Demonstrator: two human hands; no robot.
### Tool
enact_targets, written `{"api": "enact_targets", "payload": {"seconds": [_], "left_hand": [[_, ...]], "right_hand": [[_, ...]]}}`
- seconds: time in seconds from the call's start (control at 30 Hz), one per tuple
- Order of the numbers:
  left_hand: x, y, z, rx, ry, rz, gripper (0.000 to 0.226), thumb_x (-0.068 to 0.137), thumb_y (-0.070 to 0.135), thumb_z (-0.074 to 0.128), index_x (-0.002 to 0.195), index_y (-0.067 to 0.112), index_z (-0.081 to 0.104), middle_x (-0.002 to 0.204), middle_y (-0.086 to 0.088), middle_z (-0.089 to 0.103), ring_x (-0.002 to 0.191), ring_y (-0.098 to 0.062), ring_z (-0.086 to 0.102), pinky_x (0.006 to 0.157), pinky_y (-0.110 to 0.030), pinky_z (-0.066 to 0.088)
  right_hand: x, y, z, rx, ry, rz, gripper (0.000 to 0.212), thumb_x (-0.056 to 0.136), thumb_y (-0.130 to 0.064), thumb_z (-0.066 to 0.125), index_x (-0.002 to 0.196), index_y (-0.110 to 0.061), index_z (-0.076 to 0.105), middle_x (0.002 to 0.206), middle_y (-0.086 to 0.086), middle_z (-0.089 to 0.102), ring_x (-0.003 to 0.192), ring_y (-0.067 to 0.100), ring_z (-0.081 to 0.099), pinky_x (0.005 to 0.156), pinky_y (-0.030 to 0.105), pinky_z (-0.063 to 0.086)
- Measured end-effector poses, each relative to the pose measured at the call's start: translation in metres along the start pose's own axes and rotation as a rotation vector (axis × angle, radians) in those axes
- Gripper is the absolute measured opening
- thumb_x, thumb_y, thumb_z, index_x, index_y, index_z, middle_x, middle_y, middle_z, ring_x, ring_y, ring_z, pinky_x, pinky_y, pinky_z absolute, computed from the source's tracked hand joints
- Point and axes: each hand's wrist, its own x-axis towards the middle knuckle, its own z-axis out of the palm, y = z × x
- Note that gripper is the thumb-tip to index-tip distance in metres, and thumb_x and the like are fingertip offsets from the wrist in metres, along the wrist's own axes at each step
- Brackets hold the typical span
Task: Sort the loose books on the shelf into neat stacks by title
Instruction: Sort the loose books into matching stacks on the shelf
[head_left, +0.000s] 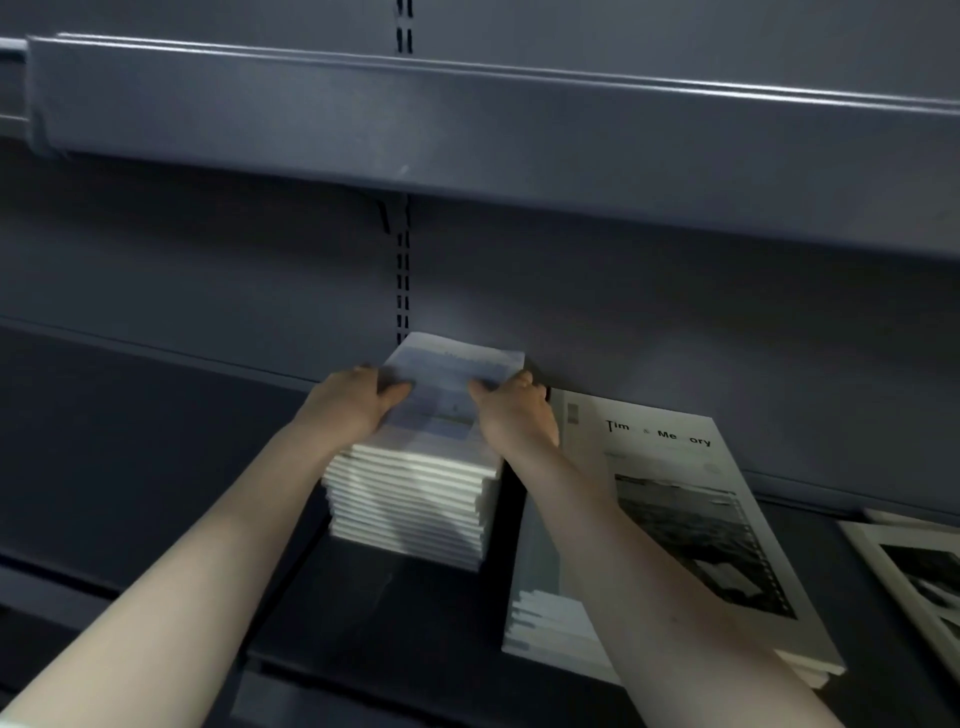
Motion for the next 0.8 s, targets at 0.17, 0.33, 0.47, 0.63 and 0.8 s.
{"api": "enact_targets", "payload": {"seconds": [0.17,0.33,0.47,0.63,0.8], "left_hand": [[-0.001,0.008,-0.001,0.061,-0.030,-0.006,0.051,0.101,0.041,0.032,0.128,0.001,0.047,0.133,-0.019,0.051,0.119,-0.033,0.050,0.095,-0.036,0.039],[0.000,0.013,0.005,0.100,0.015,-0.064,0.042,0.103,0.024,0.029,0.132,-0.002,0.043,0.133,-0.025,0.049,0.118,-0.038,0.051,0.092,-0.040,0.041],[-0.009,0.033,0.014,0.091,0.120,-0.013,0.043,0.098,0.011,0.033,0.140,-0.002,0.033,0.140,-0.024,0.040,0.127,-0.039,0.042,0.101,-0.045,0.038],[-0.031,0.087,0.024,0.056,0.149,0.121,0.057,0.100,0.033,0.033,0.147,0.002,0.022,0.153,-0.017,0.027,0.140,-0.031,0.028,0.110,-0.041,0.028],[-0.042,0.133,0.048,0.051,0.111,0.217,0.067,0.097,0.044,0.038,0.147,0.002,0.022,0.153,-0.017,0.026,0.142,-0.029,0.023,0.115,-0.041,0.025]], "right_hand": [[-0.005,0.003,-0.002,0.041,-0.024,0.016,0.064,0.097,-0.044,0.040,0.144,-0.003,0.026,0.145,0.017,0.035,0.132,0.033,0.038,0.101,0.037,0.035],[-0.013,0.009,-0.010,0.029,-0.100,-0.038,0.064,0.098,-0.045,0.037,0.143,-0.001,0.029,0.142,0.019,0.039,0.128,0.033,0.041,0.100,0.036,0.036],[-0.023,0.026,-0.027,-0.021,-0.073,-0.144,0.053,0.099,-0.042,0.033,0.135,-0.005,0.043,0.137,0.016,0.044,0.126,0.033,0.040,0.099,0.036,0.035],[-0.029,0.061,-0.065,-0.129,0.031,-0.180,0.056,0.098,-0.046,0.037,0.142,-0.010,0.037,0.144,0.015,0.036,0.134,0.032,0.033,0.105,0.041,0.033],[-0.037,0.111,-0.111,-0.296,0.098,-0.144,0.058,0.099,-0.045,0.035,0.145,-0.010,0.032,0.145,0.014,0.036,0.134,0.032,0.034,0.108,0.042,0.031]]}}
